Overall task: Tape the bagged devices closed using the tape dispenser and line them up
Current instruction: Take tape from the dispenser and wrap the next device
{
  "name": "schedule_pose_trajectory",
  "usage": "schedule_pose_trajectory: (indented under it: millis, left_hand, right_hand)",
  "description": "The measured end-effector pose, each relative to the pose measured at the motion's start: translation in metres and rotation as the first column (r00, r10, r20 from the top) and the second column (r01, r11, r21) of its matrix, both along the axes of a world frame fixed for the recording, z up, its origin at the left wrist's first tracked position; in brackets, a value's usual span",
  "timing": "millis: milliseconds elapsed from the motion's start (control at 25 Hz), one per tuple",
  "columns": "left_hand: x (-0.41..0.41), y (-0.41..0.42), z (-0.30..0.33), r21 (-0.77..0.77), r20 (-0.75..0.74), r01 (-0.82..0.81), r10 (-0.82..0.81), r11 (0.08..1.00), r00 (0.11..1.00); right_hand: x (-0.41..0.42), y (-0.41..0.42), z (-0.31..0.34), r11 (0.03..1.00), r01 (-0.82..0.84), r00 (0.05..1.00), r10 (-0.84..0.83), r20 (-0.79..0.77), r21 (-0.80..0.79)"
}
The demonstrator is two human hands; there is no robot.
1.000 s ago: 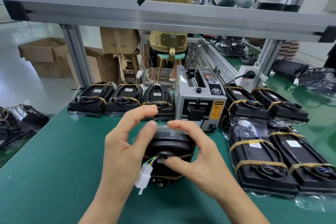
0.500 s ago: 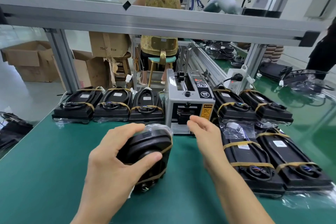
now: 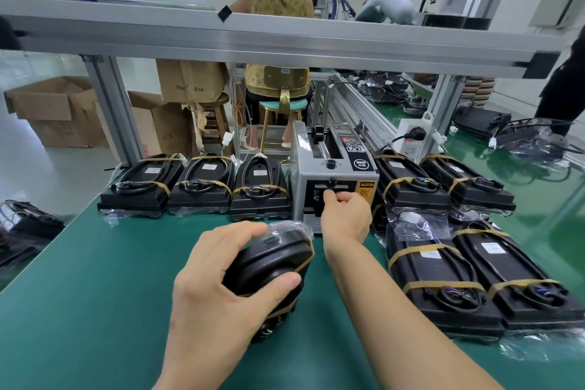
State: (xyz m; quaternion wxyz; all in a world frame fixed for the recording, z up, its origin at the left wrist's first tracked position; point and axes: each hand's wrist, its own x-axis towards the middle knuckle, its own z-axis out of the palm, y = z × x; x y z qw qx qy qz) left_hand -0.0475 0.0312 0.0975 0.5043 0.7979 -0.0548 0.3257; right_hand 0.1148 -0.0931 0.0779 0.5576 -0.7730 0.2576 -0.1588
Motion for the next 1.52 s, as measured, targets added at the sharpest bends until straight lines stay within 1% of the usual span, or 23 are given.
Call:
schedule_pose_trajectory:
  millis: [240,360,440,480,520,560,600,680,720,760,880,1000,1080,1280,1360,1400,1440,1480,1520]
  left_hand:
    - [0.0,0.0,-0.001,-0.011,-0.003,0.0,0.0,1.0,1.0]
    - [-0.001,0.0,0.0,-0.015,-0.008,-0.007,0.007,1.0,1.0]
    - [-0.001,0.0,0.001,-0.018,-0.012,-0.01,0.009,1.0,1.0]
    - [0.0,0.0,0.001,-0.017,-0.012,-0.01,0.01,1.0,1.0]
    - [0.0,-0.001,0.002,-0.014,-0.011,-0.01,0.01,1.0,1.0]
    - [0.0,-0.001,0.002,-0.01,-0.008,-0.014,0.014,1.0,1.0]
    - [0.001,-0.001,0.002,-0.006,-0.005,-0.018,0.018,1.0,1.0]
    - [0.001,-0.001,0.002,0.003,-0.002,-0.028,0.028,1.0,1.0]
    - [0.0,-0.002,0.002,0.004,-0.002,-0.03,0.03,1.0,1.0]
    - [-0.001,-0.002,0.002,0.005,0.001,-0.03,0.03,1.0,1.0]
    - [-0.005,-0.006,0.002,0.003,0.023,-0.026,0.026,1.0,0.999]
    - [-0.008,-0.008,0.001,-0.007,0.037,0.0,0.0,1.0,0.999]
    - [-0.01,-0.009,0.001,-0.013,0.04,0.013,-0.013,1.0,0.999]
    - [-0.009,-0.008,0.001,0.003,0.036,0.008,-0.008,1.0,0.999]
    - [-0.008,-0.007,0.0,0.003,0.025,0.005,-0.005,1.0,1.0]
    - [-0.008,-0.007,0.001,0.0,0.02,0.014,-0.014,1.0,1.0]
    - [-0.008,-0.007,0.001,-0.006,0.016,0.026,-0.026,1.0,1.0]
    - [-0.008,-0.006,0.0,-0.008,0.013,0.036,-0.036,0.999,0.999]
    - [-0.008,-0.006,0.0,-0.003,0.006,0.037,-0.037,0.999,0.999]
  right_hand:
    - [0.003,-0.003,-0.002,0.996,0.056,0.998,-0.058,0.015,0.073]
    - [0.001,-0.003,0.0,0.985,0.041,0.999,-0.046,0.025,0.168]
    - [-0.005,-0.004,0.007,0.969,0.006,0.998,-0.021,0.059,0.247]
    - [-0.013,-0.004,0.012,0.949,-0.049,0.996,0.025,0.08,0.313]
    - [-0.026,-0.005,0.018,0.911,-0.148,0.987,0.113,0.113,0.384]
    - [-0.042,-0.008,0.025,0.858,-0.287,0.957,0.236,0.168,0.426]
    - [-0.06,-0.011,0.031,0.797,-0.438,0.899,0.372,0.231,0.417]
    - [-0.094,-0.016,0.038,0.666,-0.675,0.738,0.597,0.316,0.318]
    - [-0.109,-0.018,0.04,0.624,-0.73,0.683,0.651,0.331,0.279]
    - [-0.12,-0.019,0.041,0.612,-0.747,0.664,0.664,0.345,0.259]
    - [-0.138,-0.016,0.043,0.654,-0.721,0.685,0.619,0.384,0.229]
    - [-0.145,-0.006,0.044,0.72,-0.669,0.726,0.577,0.374,0.187]
    - [-0.146,-0.002,0.04,0.739,-0.648,0.744,0.56,0.366,0.185]
    - [-0.14,-0.003,0.036,0.727,-0.648,0.748,0.552,0.368,0.227]
    - [-0.139,-0.005,0.035,0.701,-0.66,0.744,0.561,0.364,0.269]
    - [-0.14,-0.005,0.036,0.7,-0.668,0.737,0.576,0.354,0.251]
    - [-0.139,-0.005,0.035,0.708,-0.677,0.726,0.596,0.344,0.201]
    - [-0.136,-0.005,0.034,0.71,-0.679,0.722,0.601,0.343,0.184]
    - [-0.132,-0.006,0.033,0.714,-0.671,0.73,0.588,0.348,0.201]
